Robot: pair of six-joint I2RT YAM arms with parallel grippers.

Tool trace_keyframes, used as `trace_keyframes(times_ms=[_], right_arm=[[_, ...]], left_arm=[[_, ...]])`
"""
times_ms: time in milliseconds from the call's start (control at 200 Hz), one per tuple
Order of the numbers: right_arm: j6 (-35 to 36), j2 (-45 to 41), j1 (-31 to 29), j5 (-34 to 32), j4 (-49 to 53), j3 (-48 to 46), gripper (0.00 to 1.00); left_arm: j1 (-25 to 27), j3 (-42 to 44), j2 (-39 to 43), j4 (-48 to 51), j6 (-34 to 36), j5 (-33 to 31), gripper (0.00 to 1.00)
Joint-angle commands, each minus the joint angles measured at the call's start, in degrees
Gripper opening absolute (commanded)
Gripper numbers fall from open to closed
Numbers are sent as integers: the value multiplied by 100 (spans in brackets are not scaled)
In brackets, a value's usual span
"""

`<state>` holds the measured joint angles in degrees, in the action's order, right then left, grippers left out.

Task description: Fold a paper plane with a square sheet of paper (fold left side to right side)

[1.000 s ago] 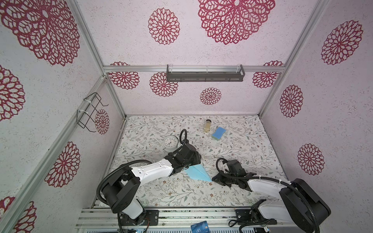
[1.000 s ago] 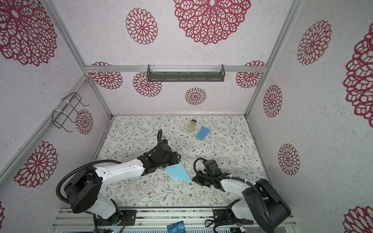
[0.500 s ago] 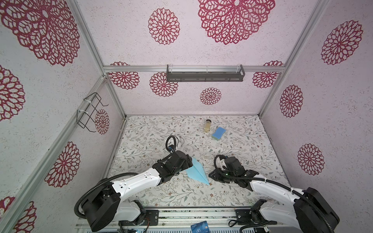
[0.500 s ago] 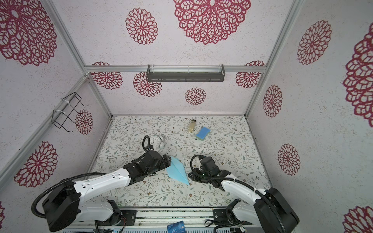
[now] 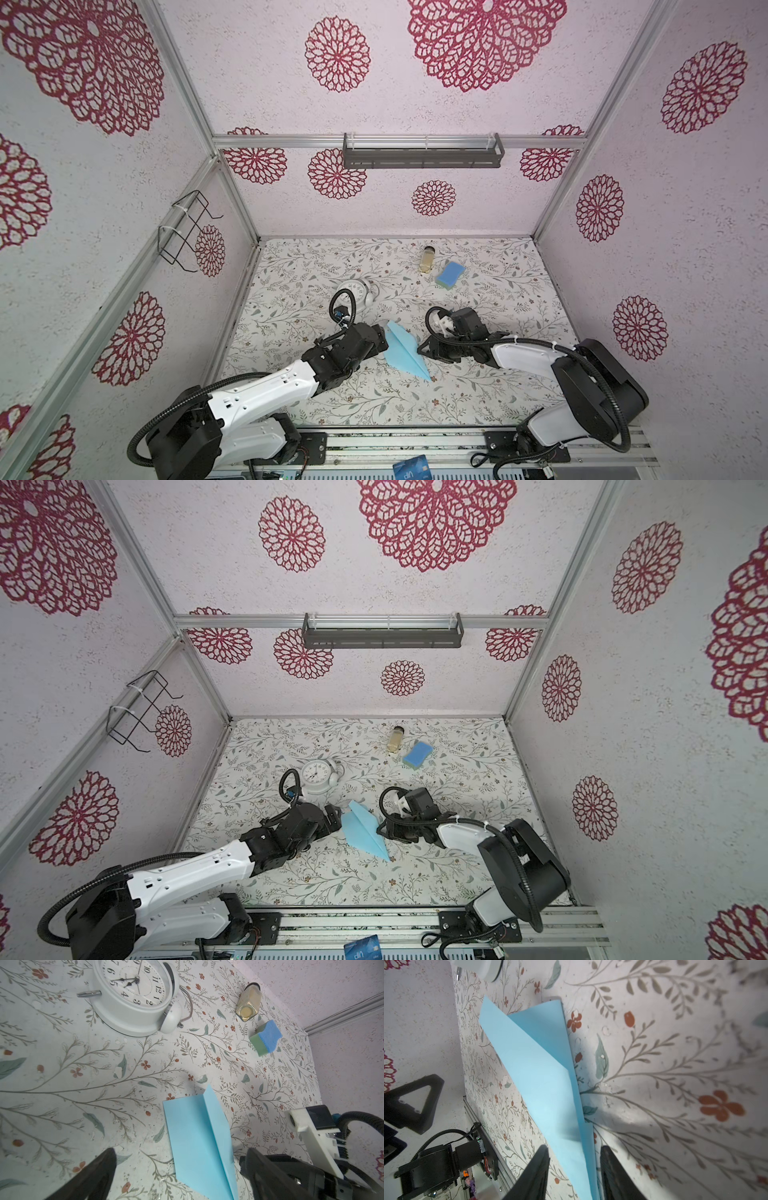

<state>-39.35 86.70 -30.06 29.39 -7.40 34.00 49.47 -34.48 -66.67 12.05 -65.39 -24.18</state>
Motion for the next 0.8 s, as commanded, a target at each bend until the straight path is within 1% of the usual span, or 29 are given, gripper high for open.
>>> trace_keyframes(times_ms=[0, 175, 310, 390, 605, 710, 796], right_arm=[[129, 179, 35, 249, -380, 169, 44], [-62, 530, 44, 363, -846, 169, 42], [-227, 685, 44, 461, -1137, 160, 36], [-281, 720, 45, 503, -1243, 152, 28], [-452, 616, 69, 642, -1379, 107, 0], [-558, 341, 119, 691, -1323, 83, 0], [-520, -14, 137, 632, -978, 144, 0]], left_arm=[[45, 137, 158, -203, 64, -403, 99], [54, 171, 206, -160, 240, -444, 99], [56, 101, 116, -94, 353, -457, 99], [54, 91, 54, -102, 376, -418, 99], [66, -23, -155, -5, 409, -317, 99], [76, -68, -223, 113, 241, -388, 99], [79, -118, -248, 392, -93, -609, 99]])
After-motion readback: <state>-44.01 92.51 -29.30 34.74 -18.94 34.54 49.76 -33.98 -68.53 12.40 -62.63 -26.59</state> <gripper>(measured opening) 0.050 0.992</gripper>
